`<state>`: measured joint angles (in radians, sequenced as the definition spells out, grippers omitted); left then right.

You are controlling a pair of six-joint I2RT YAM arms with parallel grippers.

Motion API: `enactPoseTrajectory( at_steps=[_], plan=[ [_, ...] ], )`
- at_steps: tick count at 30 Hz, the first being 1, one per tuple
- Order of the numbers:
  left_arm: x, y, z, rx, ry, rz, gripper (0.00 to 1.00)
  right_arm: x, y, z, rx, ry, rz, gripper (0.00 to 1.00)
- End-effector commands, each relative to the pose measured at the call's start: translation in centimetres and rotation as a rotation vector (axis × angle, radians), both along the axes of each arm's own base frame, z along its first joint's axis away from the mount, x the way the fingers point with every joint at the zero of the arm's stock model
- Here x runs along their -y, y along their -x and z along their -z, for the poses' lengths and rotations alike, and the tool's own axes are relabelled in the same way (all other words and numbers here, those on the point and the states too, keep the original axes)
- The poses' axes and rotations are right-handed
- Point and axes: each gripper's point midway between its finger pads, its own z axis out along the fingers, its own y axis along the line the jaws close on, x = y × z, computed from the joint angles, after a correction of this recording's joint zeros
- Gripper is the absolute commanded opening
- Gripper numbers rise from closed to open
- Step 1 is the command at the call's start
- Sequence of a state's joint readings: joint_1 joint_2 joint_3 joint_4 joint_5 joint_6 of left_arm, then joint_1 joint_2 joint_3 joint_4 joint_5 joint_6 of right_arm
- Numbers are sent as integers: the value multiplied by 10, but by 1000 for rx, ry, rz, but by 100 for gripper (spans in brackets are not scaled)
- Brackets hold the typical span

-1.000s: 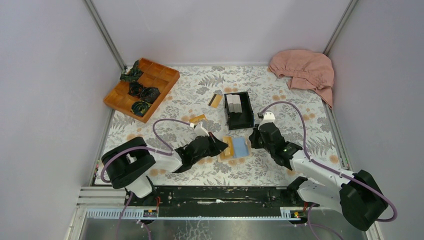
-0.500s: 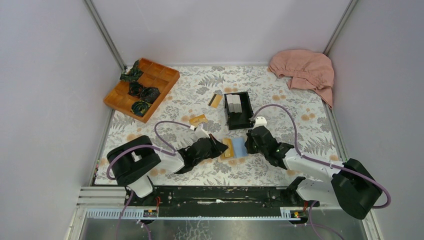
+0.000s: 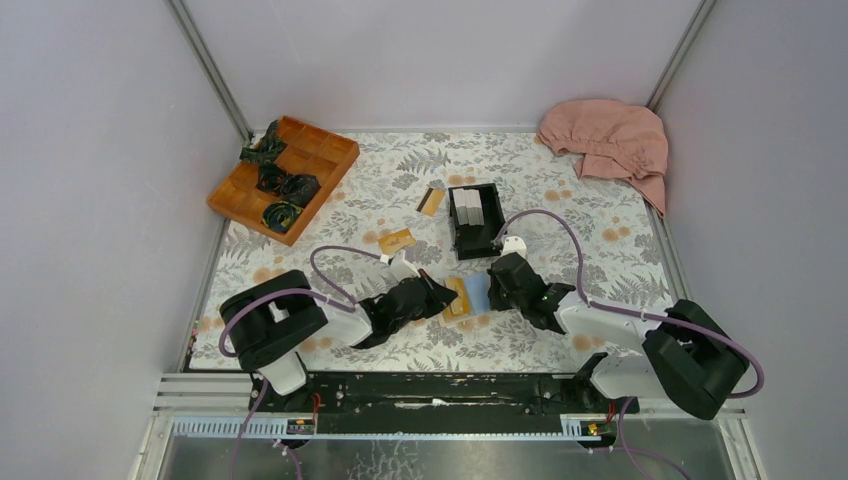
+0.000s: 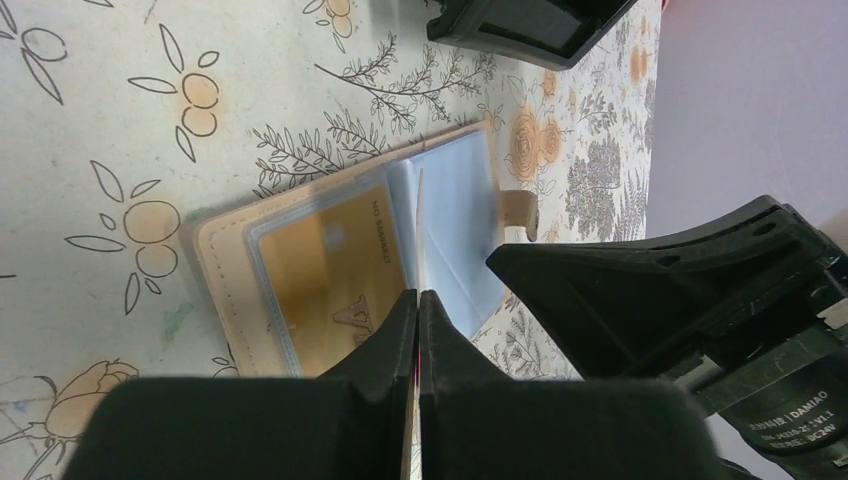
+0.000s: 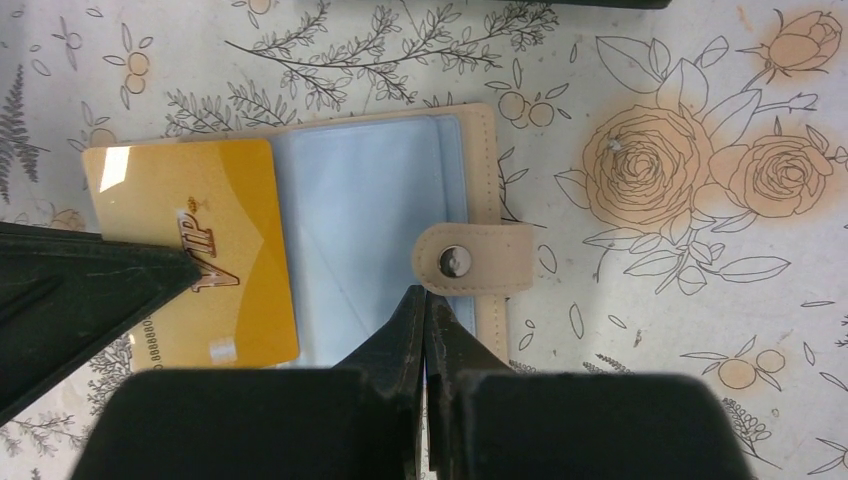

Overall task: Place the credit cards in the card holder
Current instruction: Insert the credit card into the card holder.

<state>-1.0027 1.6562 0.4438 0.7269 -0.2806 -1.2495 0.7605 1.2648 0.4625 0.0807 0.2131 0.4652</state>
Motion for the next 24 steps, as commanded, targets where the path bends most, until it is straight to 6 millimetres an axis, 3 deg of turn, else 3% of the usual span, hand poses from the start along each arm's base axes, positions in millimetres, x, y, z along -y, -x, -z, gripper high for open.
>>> enactPoseTrajectory(
  at_steps=[1, 12, 24],
  plan=[
    [6, -11, -14, 31, 56, -56, 0, -6, -16, -15, 60, -7, 38, 0],
    [5, -11, -16, -4, 109, -92, 0, -3, -16, -11, 50, 21, 53, 0],
    [6, -8, -5, -63, 149, -118, 0, -2, -15, -8, 41, 27, 54, 0]
  ],
)
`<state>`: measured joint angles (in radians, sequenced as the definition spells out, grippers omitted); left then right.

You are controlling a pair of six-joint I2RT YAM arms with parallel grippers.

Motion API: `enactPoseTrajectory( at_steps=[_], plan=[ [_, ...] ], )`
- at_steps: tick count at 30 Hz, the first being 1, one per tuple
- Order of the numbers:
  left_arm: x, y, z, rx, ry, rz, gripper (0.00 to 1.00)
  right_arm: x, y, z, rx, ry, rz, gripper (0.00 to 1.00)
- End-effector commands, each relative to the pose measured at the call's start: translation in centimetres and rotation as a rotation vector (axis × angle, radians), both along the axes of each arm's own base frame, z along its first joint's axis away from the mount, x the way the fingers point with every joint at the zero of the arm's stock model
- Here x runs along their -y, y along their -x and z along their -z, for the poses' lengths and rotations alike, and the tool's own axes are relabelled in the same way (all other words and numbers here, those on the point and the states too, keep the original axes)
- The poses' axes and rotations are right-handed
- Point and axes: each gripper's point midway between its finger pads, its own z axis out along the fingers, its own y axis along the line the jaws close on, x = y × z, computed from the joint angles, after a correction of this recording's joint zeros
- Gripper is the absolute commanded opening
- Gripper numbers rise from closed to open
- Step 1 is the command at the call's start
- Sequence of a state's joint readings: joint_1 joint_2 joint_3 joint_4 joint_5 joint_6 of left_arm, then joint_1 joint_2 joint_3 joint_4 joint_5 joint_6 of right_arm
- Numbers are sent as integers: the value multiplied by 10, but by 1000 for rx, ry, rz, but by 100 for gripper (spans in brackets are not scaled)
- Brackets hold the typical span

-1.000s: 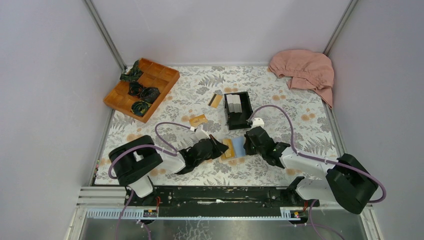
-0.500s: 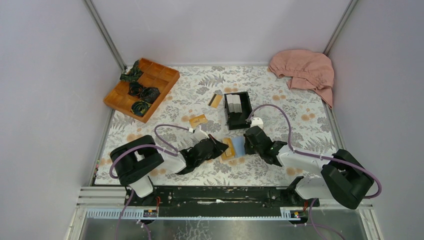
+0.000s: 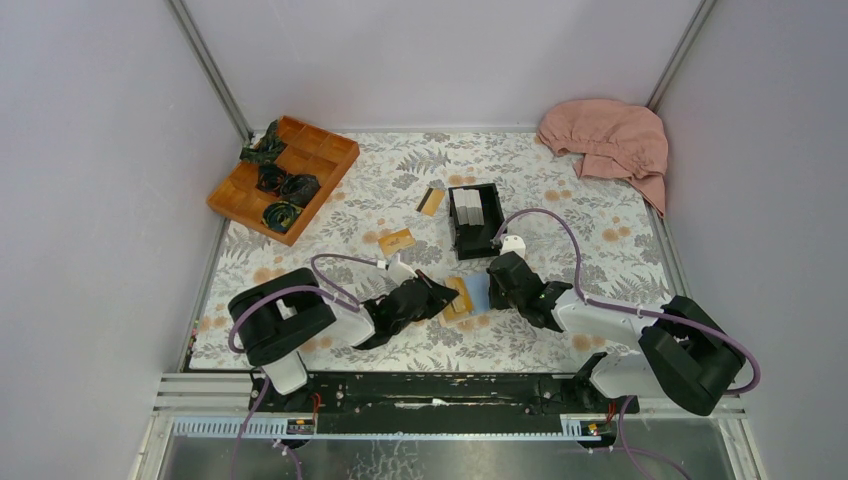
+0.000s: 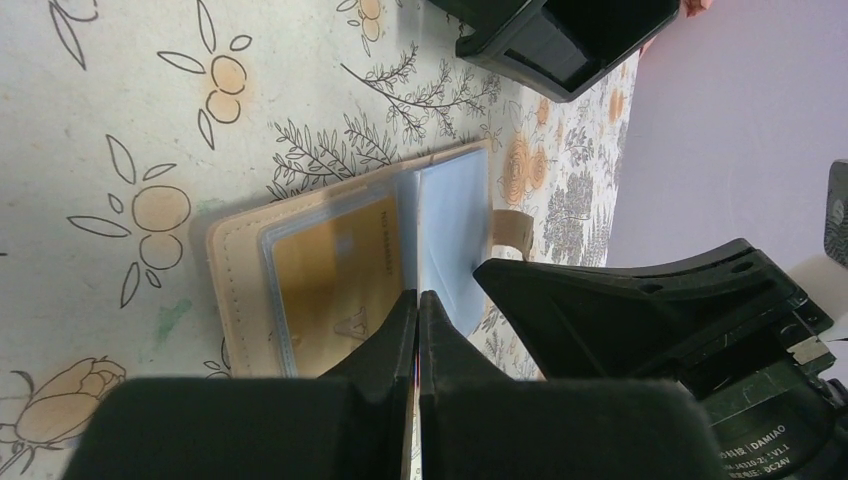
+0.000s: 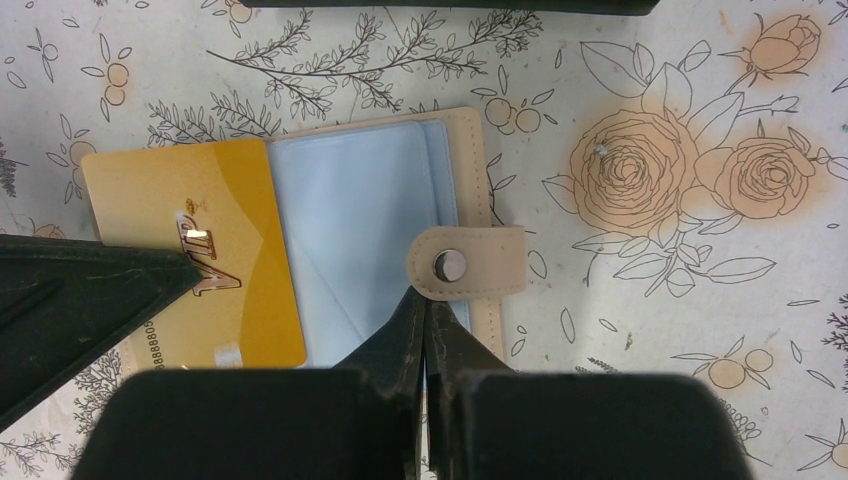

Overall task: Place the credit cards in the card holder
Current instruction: Insert the credit card into the card holder.

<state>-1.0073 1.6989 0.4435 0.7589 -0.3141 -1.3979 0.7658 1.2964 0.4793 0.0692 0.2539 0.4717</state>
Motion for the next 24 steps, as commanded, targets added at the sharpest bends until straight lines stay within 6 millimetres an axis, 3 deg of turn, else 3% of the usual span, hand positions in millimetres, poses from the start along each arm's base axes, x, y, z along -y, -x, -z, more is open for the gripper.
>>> enactPoseTrajectory(
  at_steps=[1, 24],
  plan=[
    [4, -3, -8, 11, 64, -31, 0, -6, -11, -12, 41, -8, 26, 0],
    [2, 6, 11, -33, 37, -57, 0, -5, -8, -2, 7, 12, 34, 0]
  ],
)
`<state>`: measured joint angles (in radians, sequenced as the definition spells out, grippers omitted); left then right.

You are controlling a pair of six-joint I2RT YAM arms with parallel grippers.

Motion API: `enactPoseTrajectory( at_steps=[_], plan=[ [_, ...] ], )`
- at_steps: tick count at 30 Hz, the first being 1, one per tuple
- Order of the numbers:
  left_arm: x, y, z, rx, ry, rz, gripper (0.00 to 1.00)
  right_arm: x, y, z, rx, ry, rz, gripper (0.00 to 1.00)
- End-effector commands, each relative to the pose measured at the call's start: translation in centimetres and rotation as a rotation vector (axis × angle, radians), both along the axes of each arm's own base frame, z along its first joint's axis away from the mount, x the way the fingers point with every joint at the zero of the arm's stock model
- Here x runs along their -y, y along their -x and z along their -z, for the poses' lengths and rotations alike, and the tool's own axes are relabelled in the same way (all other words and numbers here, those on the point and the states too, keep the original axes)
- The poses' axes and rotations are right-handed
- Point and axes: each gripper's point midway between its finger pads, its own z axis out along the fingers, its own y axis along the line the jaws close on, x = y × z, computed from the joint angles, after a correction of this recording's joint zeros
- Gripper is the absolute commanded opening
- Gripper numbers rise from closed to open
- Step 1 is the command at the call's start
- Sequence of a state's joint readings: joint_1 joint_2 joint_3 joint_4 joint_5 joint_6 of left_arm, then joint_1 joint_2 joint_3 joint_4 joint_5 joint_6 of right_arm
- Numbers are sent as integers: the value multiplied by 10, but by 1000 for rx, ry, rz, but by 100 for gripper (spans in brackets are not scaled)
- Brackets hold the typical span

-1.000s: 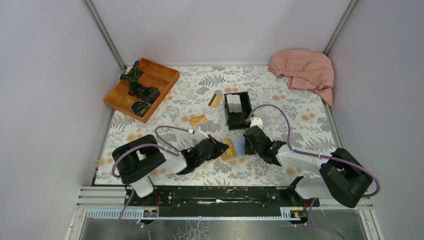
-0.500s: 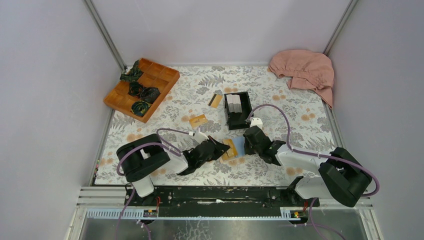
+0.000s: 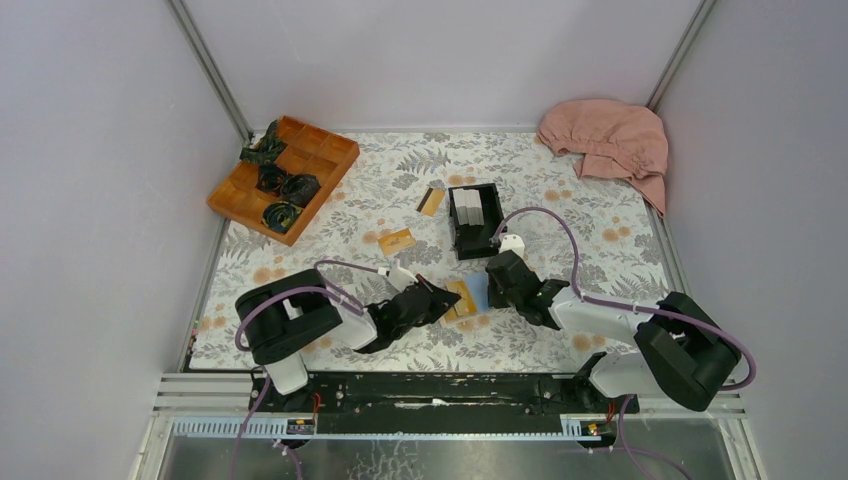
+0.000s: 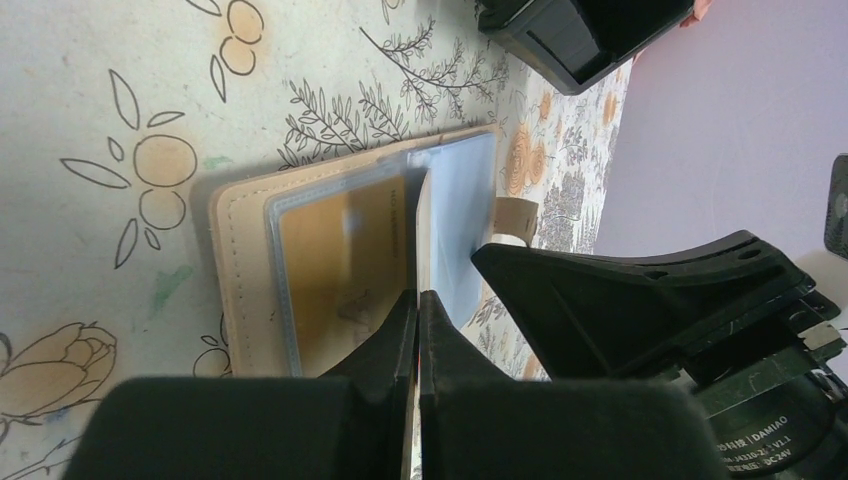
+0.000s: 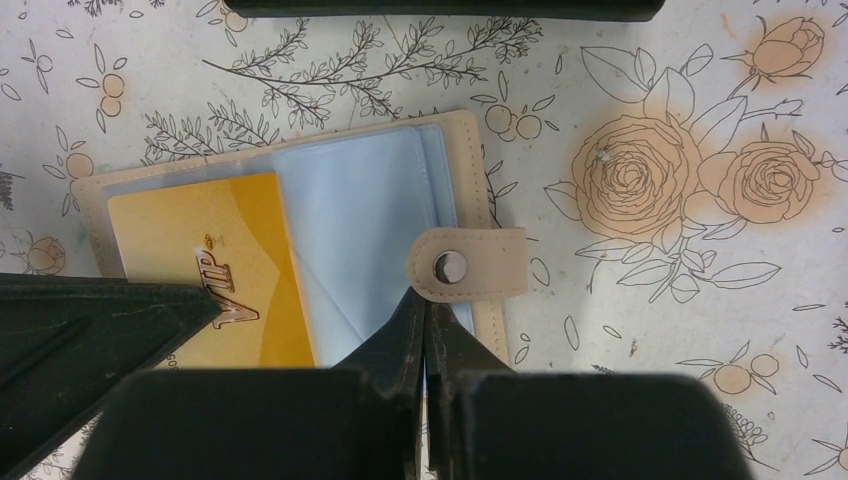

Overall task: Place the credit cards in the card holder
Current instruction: Insert the credit card into the card holder.

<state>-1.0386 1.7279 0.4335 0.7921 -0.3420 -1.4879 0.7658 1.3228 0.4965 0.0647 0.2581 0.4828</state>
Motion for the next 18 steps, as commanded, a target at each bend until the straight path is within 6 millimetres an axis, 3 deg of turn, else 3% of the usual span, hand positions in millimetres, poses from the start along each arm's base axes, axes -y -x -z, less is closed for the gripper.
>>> enactPoseTrajectory(
  at_steps=[1, 18],
  plan=[
    [-2, -1, 8, 5, -18, -23, 0, -3, -6, -3, 14, 10, 22, 0],
    [10, -2, 16, 1, -49, -11, 0, -4, -5, -1, 2, 18, 14, 0]
  ],
)
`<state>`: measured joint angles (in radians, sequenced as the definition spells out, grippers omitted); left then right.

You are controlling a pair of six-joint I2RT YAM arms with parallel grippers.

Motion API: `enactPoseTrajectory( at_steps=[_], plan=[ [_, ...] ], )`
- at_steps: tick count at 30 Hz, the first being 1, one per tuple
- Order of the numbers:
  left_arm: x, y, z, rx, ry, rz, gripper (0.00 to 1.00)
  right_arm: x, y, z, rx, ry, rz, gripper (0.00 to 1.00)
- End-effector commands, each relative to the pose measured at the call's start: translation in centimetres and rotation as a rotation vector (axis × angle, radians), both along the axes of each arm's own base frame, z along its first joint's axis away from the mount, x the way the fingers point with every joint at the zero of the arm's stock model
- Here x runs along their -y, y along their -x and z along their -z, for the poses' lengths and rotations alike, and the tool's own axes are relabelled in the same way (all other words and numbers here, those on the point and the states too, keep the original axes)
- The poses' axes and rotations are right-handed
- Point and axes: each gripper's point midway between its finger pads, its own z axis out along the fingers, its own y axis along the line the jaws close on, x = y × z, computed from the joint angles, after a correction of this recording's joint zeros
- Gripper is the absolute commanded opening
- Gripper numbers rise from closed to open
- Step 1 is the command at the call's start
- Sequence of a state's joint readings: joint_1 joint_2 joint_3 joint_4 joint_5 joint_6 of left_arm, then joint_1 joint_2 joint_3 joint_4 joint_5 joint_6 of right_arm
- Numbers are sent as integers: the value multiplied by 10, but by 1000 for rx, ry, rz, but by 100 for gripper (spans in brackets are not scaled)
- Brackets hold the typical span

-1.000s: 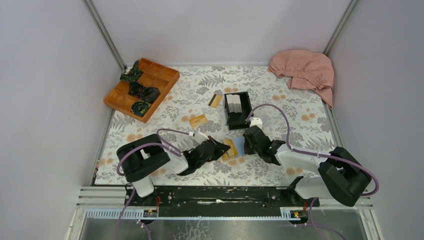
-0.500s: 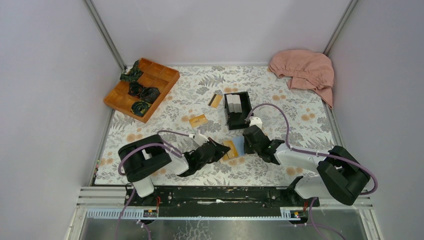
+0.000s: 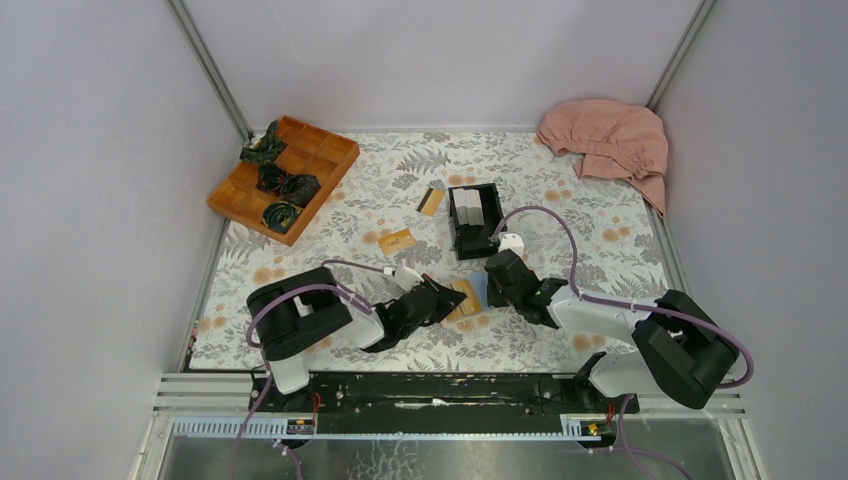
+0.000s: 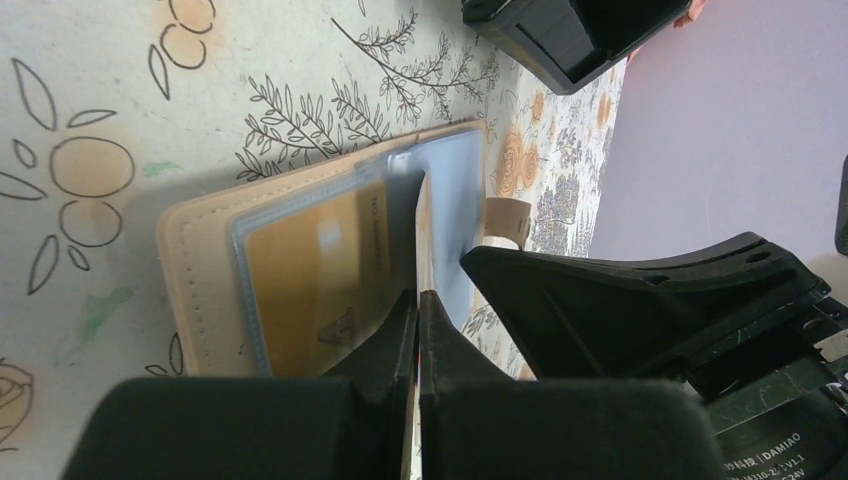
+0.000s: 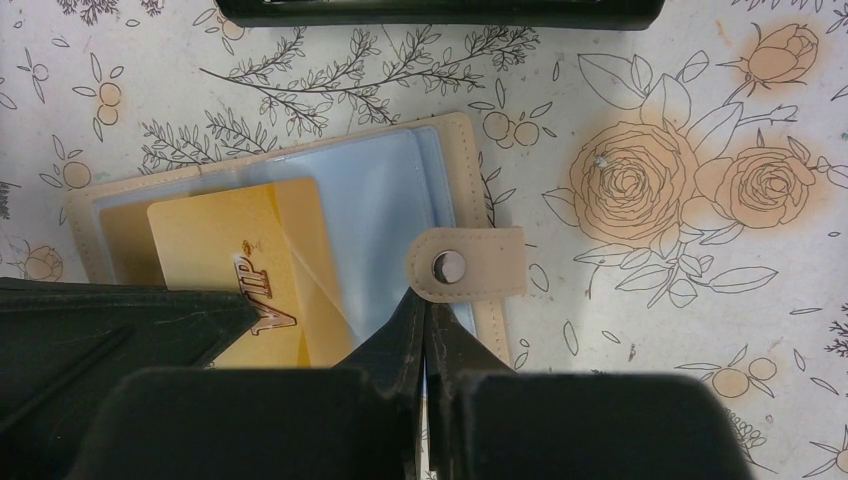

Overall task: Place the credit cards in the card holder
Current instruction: Insert the credit card into the card holder.

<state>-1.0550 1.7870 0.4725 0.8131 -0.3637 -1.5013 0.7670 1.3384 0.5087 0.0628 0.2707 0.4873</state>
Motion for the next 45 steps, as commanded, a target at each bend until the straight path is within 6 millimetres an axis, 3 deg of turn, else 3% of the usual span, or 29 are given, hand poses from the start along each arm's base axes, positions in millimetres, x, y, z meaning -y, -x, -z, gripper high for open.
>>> enactPoseTrajectory(
  at_steps=[1, 10, 17, 23, 36, 45],
  plan=[
    [0, 2, 12, -1, -55, -2, 0, -4, -2, -1, 0, 9, 3, 0],
    [0, 7, 22, -19, -92, 9, 1, -4, -1, 1, -9, 11, 1, 0],
    [-13, 14, 30, -42, -126, -10, 35, -4, -1, 3, -16, 13, 0, 0],
    [-20, 17, 29, -41, -140, -20, 51, -3, -1, 4, -17, 15, 3, 0],
    [-38, 25, 21, -40, -189, -9, 61, -5, 0, 5, -23, 11, 3, 0],
    [-35, 26, 16, -22, -201, 8, 59, -4, 0, 5, -22, 8, 6, 0]
  ],
)
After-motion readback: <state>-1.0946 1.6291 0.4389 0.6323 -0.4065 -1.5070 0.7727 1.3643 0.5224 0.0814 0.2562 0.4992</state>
